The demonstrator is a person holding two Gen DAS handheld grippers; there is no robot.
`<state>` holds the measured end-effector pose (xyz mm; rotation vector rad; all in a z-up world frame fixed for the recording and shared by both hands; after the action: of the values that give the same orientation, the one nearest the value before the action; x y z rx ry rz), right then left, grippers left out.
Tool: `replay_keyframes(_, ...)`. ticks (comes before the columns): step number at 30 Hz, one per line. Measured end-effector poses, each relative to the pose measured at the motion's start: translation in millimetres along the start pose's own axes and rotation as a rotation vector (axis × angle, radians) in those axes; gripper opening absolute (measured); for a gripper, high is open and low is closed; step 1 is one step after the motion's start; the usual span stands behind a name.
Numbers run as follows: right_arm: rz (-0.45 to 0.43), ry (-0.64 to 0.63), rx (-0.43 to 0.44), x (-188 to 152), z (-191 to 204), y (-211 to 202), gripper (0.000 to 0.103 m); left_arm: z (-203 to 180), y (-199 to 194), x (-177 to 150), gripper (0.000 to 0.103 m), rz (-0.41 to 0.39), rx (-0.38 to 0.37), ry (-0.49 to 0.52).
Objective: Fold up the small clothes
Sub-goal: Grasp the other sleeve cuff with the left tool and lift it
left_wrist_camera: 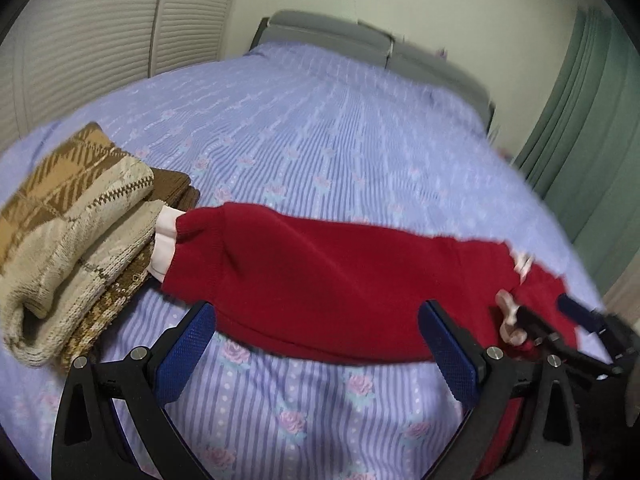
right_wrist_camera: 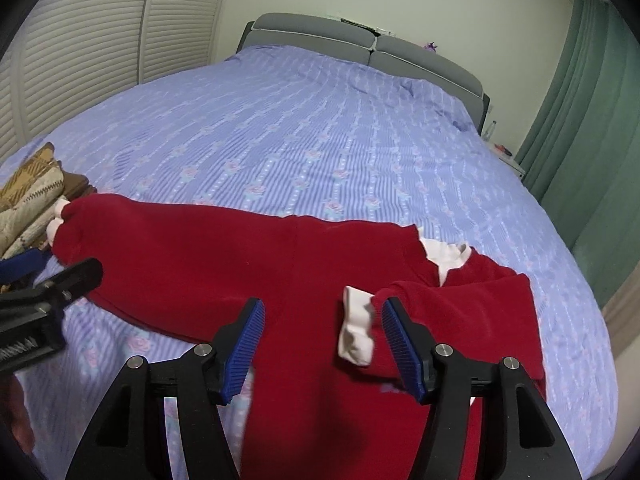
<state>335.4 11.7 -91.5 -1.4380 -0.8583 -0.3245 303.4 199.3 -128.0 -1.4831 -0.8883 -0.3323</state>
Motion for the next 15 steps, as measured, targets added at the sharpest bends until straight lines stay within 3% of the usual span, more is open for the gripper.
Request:
replay_keyframes(2, -0.003, -0.007, -0.011, 2.1, 4.0, 1.3, 0.061, 5.8, 1.7, 2.1, 0.101, -0.017, -0.002, -0.005)
replay_keyframes(7, 0.009, 0.027, -0.008, 6.3, 7.7, 8.6, 0.061, 19.8, 14.0, -0.8, 0.085, 0.010, -0.018, -0.026)
replay_keyframes(11, 0.021, 0.027, 0.010, 4.8, 16.0, 15.0, 0.061, 35.3, 17.1, -9.5, 0.084, -0.007, -0.021, -0.080)
replay_keyframes(13, 0.019, 0.015, 0.004, 4.4, 19.7, 17.1, 0.061, 40.4, 25.5, -12.2, 0.074, 0.005, -0.019, -0.081)
replay_keyframes(15, 0.023, 0.007, -0.003, 3.3, 23.8, 20.4, 0.061, 46.5, 35.7, -14.9, 0.071, 0.041, -0.028, -0.106)
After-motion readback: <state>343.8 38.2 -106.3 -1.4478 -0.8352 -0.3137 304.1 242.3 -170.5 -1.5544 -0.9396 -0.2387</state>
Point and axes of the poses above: each gripper's, at about its wrist camera, not at the fingertips, and y roughly the way its jaws point, z to its left, x to its top, the point moved 6 cm from there along y, roughly the way its jaws point, and after that the axes turned 12 degrees about x, right-handed, at the moved point
